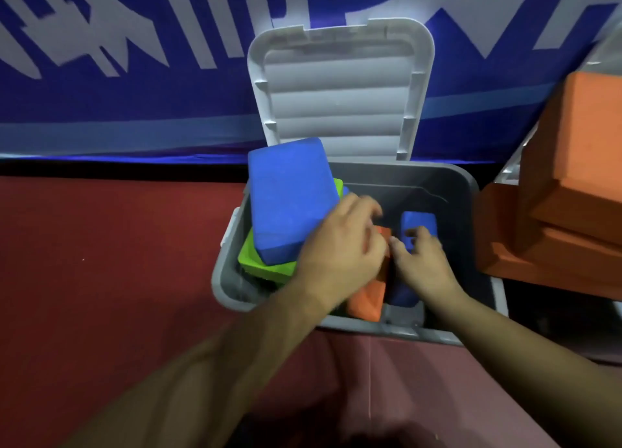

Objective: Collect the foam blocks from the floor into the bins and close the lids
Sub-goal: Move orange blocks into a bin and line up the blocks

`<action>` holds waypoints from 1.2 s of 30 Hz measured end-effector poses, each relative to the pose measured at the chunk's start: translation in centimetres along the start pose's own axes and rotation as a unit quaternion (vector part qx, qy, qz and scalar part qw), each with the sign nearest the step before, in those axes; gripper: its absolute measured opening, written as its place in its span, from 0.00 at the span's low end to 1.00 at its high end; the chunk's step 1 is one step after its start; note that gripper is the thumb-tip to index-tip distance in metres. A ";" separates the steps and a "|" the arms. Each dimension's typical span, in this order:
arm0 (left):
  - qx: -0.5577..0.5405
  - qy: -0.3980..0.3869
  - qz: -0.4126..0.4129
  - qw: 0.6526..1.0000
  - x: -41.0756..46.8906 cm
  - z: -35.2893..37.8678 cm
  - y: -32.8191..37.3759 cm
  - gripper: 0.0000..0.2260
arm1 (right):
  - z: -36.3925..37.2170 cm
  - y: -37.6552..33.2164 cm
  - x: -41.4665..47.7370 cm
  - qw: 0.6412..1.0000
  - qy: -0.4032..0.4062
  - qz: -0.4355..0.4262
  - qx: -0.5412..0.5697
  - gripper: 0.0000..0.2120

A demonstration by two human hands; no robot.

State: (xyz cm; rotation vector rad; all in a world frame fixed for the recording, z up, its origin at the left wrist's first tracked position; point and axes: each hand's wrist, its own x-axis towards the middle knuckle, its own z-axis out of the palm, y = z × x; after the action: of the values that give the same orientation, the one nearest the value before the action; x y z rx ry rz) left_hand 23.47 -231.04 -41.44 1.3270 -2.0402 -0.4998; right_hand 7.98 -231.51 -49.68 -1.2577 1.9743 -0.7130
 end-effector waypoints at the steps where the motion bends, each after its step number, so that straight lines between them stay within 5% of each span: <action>1: -0.002 -0.060 0.010 0.998 -0.8 1.7 0.6 0.11 | -0.6 1.4 0.1 0.999 0.002 0.018 -0.030 0.23; 5: 0.080 -0.253 -0.132 0.955 -2.6 7.2 -1.8 0.14 | -1.3 5.5 0.8 0.989 -0.016 0.057 -0.138 0.29; 10: 0.160 -0.328 -0.279 0.888 -1.1 11.5 -4.6 0.29 | -0.6 7.7 1.5 0.981 -0.107 0.047 -0.153 0.36; 13: 0.172 -0.397 -0.314 0.845 -0.9 14.3 -5.7 0.35 | -0.1 7.8 2.1 0.982 -0.093 0.015 -0.162 0.36; 19: 0.246 -0.407 -0.348 0.808 -1.9 17.6 -7.9 0.55 | 0.7 8.1 2.8 0.979 -0.045 0.001 -0.198 0.36; 22: 0.260 -0.397 -0.381 0.793 -1.4 18.1 -8.8 0.52 | 0.3 9.0 3.0 0.982 -0.050 0.007 -0.182 0.34; 25: 0.253 -0.383 -0.361 0.812 -1.1 18.0 -9.1 0.46 | -0.1 9.4 2.8 0.984 -0.045 0.010 -0.169 0.35; 30: 0.203 -0.161 -0.250 0.933 1.0 16.2 -6.7 0.31 | 0.0 9.4 2.3 0.989 -0.050 0.014 -0.141 0.36; 33: 0.090 -0.049 -0.188 0.977 2.3 16.0 -5.8 0.28 | 0.1 9.3 2.3 0.990 -0.066 0.020 -0.124 0.36; 36: -0.091 -0.138 -0.231 0.959 2.0 16.5 -7.1 0.35 | -0.4 9.3 2.5 0.993 -0.059 0.038 -0.096 0.34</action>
State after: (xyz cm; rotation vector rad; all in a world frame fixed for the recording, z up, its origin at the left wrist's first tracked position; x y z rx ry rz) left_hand 16.14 -236.32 -57.13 1.6973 -1.8281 -1.1103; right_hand 1.80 -230.21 -57.03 -1.2958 2.0181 -0.4090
